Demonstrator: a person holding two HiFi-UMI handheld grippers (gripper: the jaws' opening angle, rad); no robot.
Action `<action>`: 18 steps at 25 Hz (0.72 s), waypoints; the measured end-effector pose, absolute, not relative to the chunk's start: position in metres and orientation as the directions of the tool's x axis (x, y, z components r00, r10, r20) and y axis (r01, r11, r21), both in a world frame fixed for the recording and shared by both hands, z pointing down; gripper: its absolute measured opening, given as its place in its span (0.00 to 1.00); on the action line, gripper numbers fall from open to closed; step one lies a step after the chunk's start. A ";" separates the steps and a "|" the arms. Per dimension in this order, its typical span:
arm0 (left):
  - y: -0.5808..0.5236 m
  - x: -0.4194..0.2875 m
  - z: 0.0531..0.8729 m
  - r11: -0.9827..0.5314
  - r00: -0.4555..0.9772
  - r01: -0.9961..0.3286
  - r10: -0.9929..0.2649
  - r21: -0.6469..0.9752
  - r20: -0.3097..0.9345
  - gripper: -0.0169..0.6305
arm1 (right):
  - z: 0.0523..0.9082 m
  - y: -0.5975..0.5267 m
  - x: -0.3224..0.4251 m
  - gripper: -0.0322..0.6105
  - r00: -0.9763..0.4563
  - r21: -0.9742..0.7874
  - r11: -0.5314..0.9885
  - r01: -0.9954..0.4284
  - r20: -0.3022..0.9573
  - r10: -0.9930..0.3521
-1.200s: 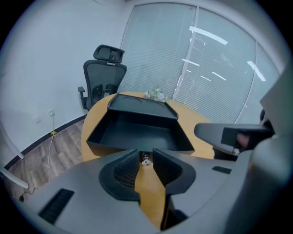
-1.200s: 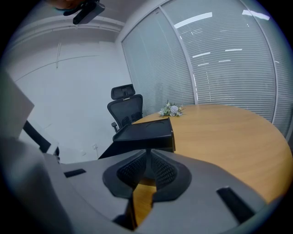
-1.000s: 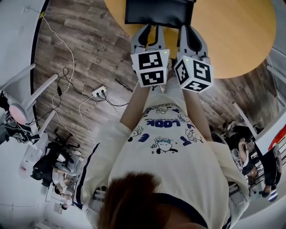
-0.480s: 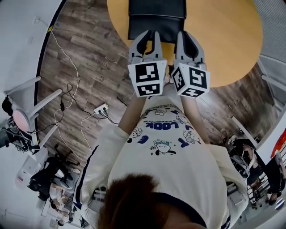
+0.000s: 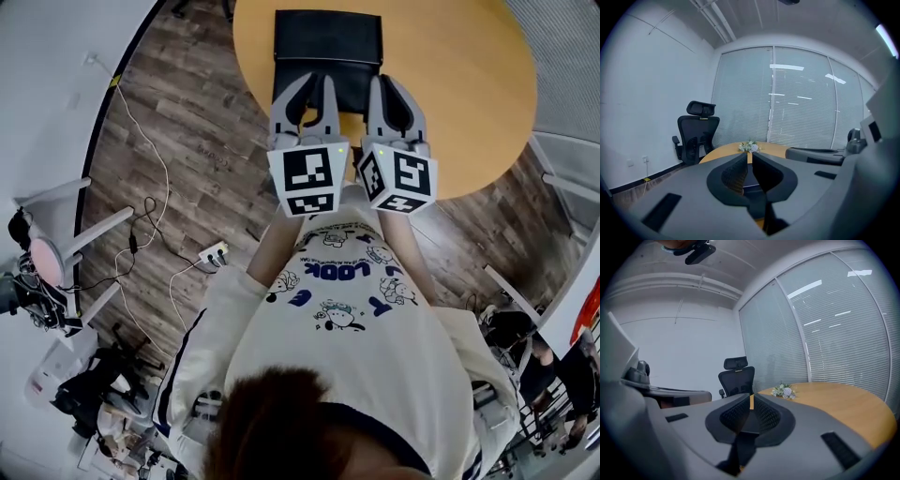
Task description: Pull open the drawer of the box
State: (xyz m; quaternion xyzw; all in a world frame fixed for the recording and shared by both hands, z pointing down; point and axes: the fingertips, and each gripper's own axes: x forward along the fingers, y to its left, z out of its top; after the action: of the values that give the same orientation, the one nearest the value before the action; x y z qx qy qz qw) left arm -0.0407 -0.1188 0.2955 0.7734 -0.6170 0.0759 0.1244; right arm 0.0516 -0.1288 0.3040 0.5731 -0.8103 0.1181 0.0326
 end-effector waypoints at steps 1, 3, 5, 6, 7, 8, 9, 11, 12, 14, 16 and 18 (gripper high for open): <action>-0.119 -0.041 0.293 -0.209 0.227 -0.973 -0.937 0.098 0.264 0.09 | 0.302 -0.129 0.051 0.12 -0.342 -0.151 0.318 -0.936 0.183 -0.922; -0.119 -0.041 0.289 -0.208 0.226 -0.974 -0.941 0.094 0.252 0.09 | 0.298 -0.129 0.050 0.12 -0.346 -0.147 0.324 -0.935 0.172 -0.922; -0.118 -0.039 0.287 -0.208 0.224 -0.974 -0.943 0.088 0.245 0.09 | 0.295 -0.128 0.051 0.12 -0.352 -0.147 0.330 -0.932 0.164 -0.921; -0.118 -0.038 0.286 -0.209 0.224 -0.974 -0.944 0.085 0.241 0.09 | 0.294 -0.127 0.052 0.12 -0.354 -0.147 0.333 -0.931 0.160 -0.921; -0.117 -0.036 0.285 -0.210 0.224 -0.974 -0.945 0.083 0.238 0.09 | 0.292 -0.126 0.053 0.11 -0.356 -0.146 0.335 -0.931 0.155 -0.922; -0.117 -0.035 0.284 -0.212 0.225 -0.974 -0.945 0.082 0.236 0.09 | 0.290 -0.126 0.054 0.11 -0.357 -0.145 0.337 -0.930 0.150 -0.922; -0.117 -0.034 0.282 -0.213 0.226 -0.974 -0.946 0.082 0.233 0.09 | 0.289 -0.125 0.054 0.11 -0.358 -0.142 0.338 -0.930 0.147 -0.922; -0.118 -0.034 0.281 -0.212 0.226 -0.974 -0.947 0.083 0.230 0.09 | 0.287 -0.126 0.054 0.11 -0.360 -0.139 0.341 -0.930 0.142 -0.922; -0.118 -0.034 0.281 -0.211 0.225 -0.974 -0.947 0.082 0.228 0.09 | 0.287 -0.126 0.053 0.11 -0.360 -0.140 0.341 -0.929 0.141 -0.922; -0.118 -0.033 0.279 -0.211 0.224 -0.974 -0.948 0.079 0.226 0.09 | 0.286 -0.126 0.054 0.11 -0.360 -0.142 0.341 -0.929 0.140 -0.922; -0.117 -0.033 0.279 -0.211 0.223 -0.974 -0.948 0.075 0.227 0.09 | 0.285 -0.124 0.055 0.11 -0.359 -0.142 0.341 -0.929 0.140 -0.923; -0.117 -0.033 0.279 -0.209 0.221 -0.975 -0.948 0.073 0.231 0.09 | 0.284 -0.123 0.054 0.11 -0.361 -0.141 0.342 -0.929 0.139 -0.922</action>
State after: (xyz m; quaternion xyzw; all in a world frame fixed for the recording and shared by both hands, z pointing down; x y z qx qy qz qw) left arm -0.0334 -0.1165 0.2789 0.7747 -0.6205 0.0678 0.1016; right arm 0.0542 -0.1231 0.2845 0.5652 -0.8189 0.0981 0.0171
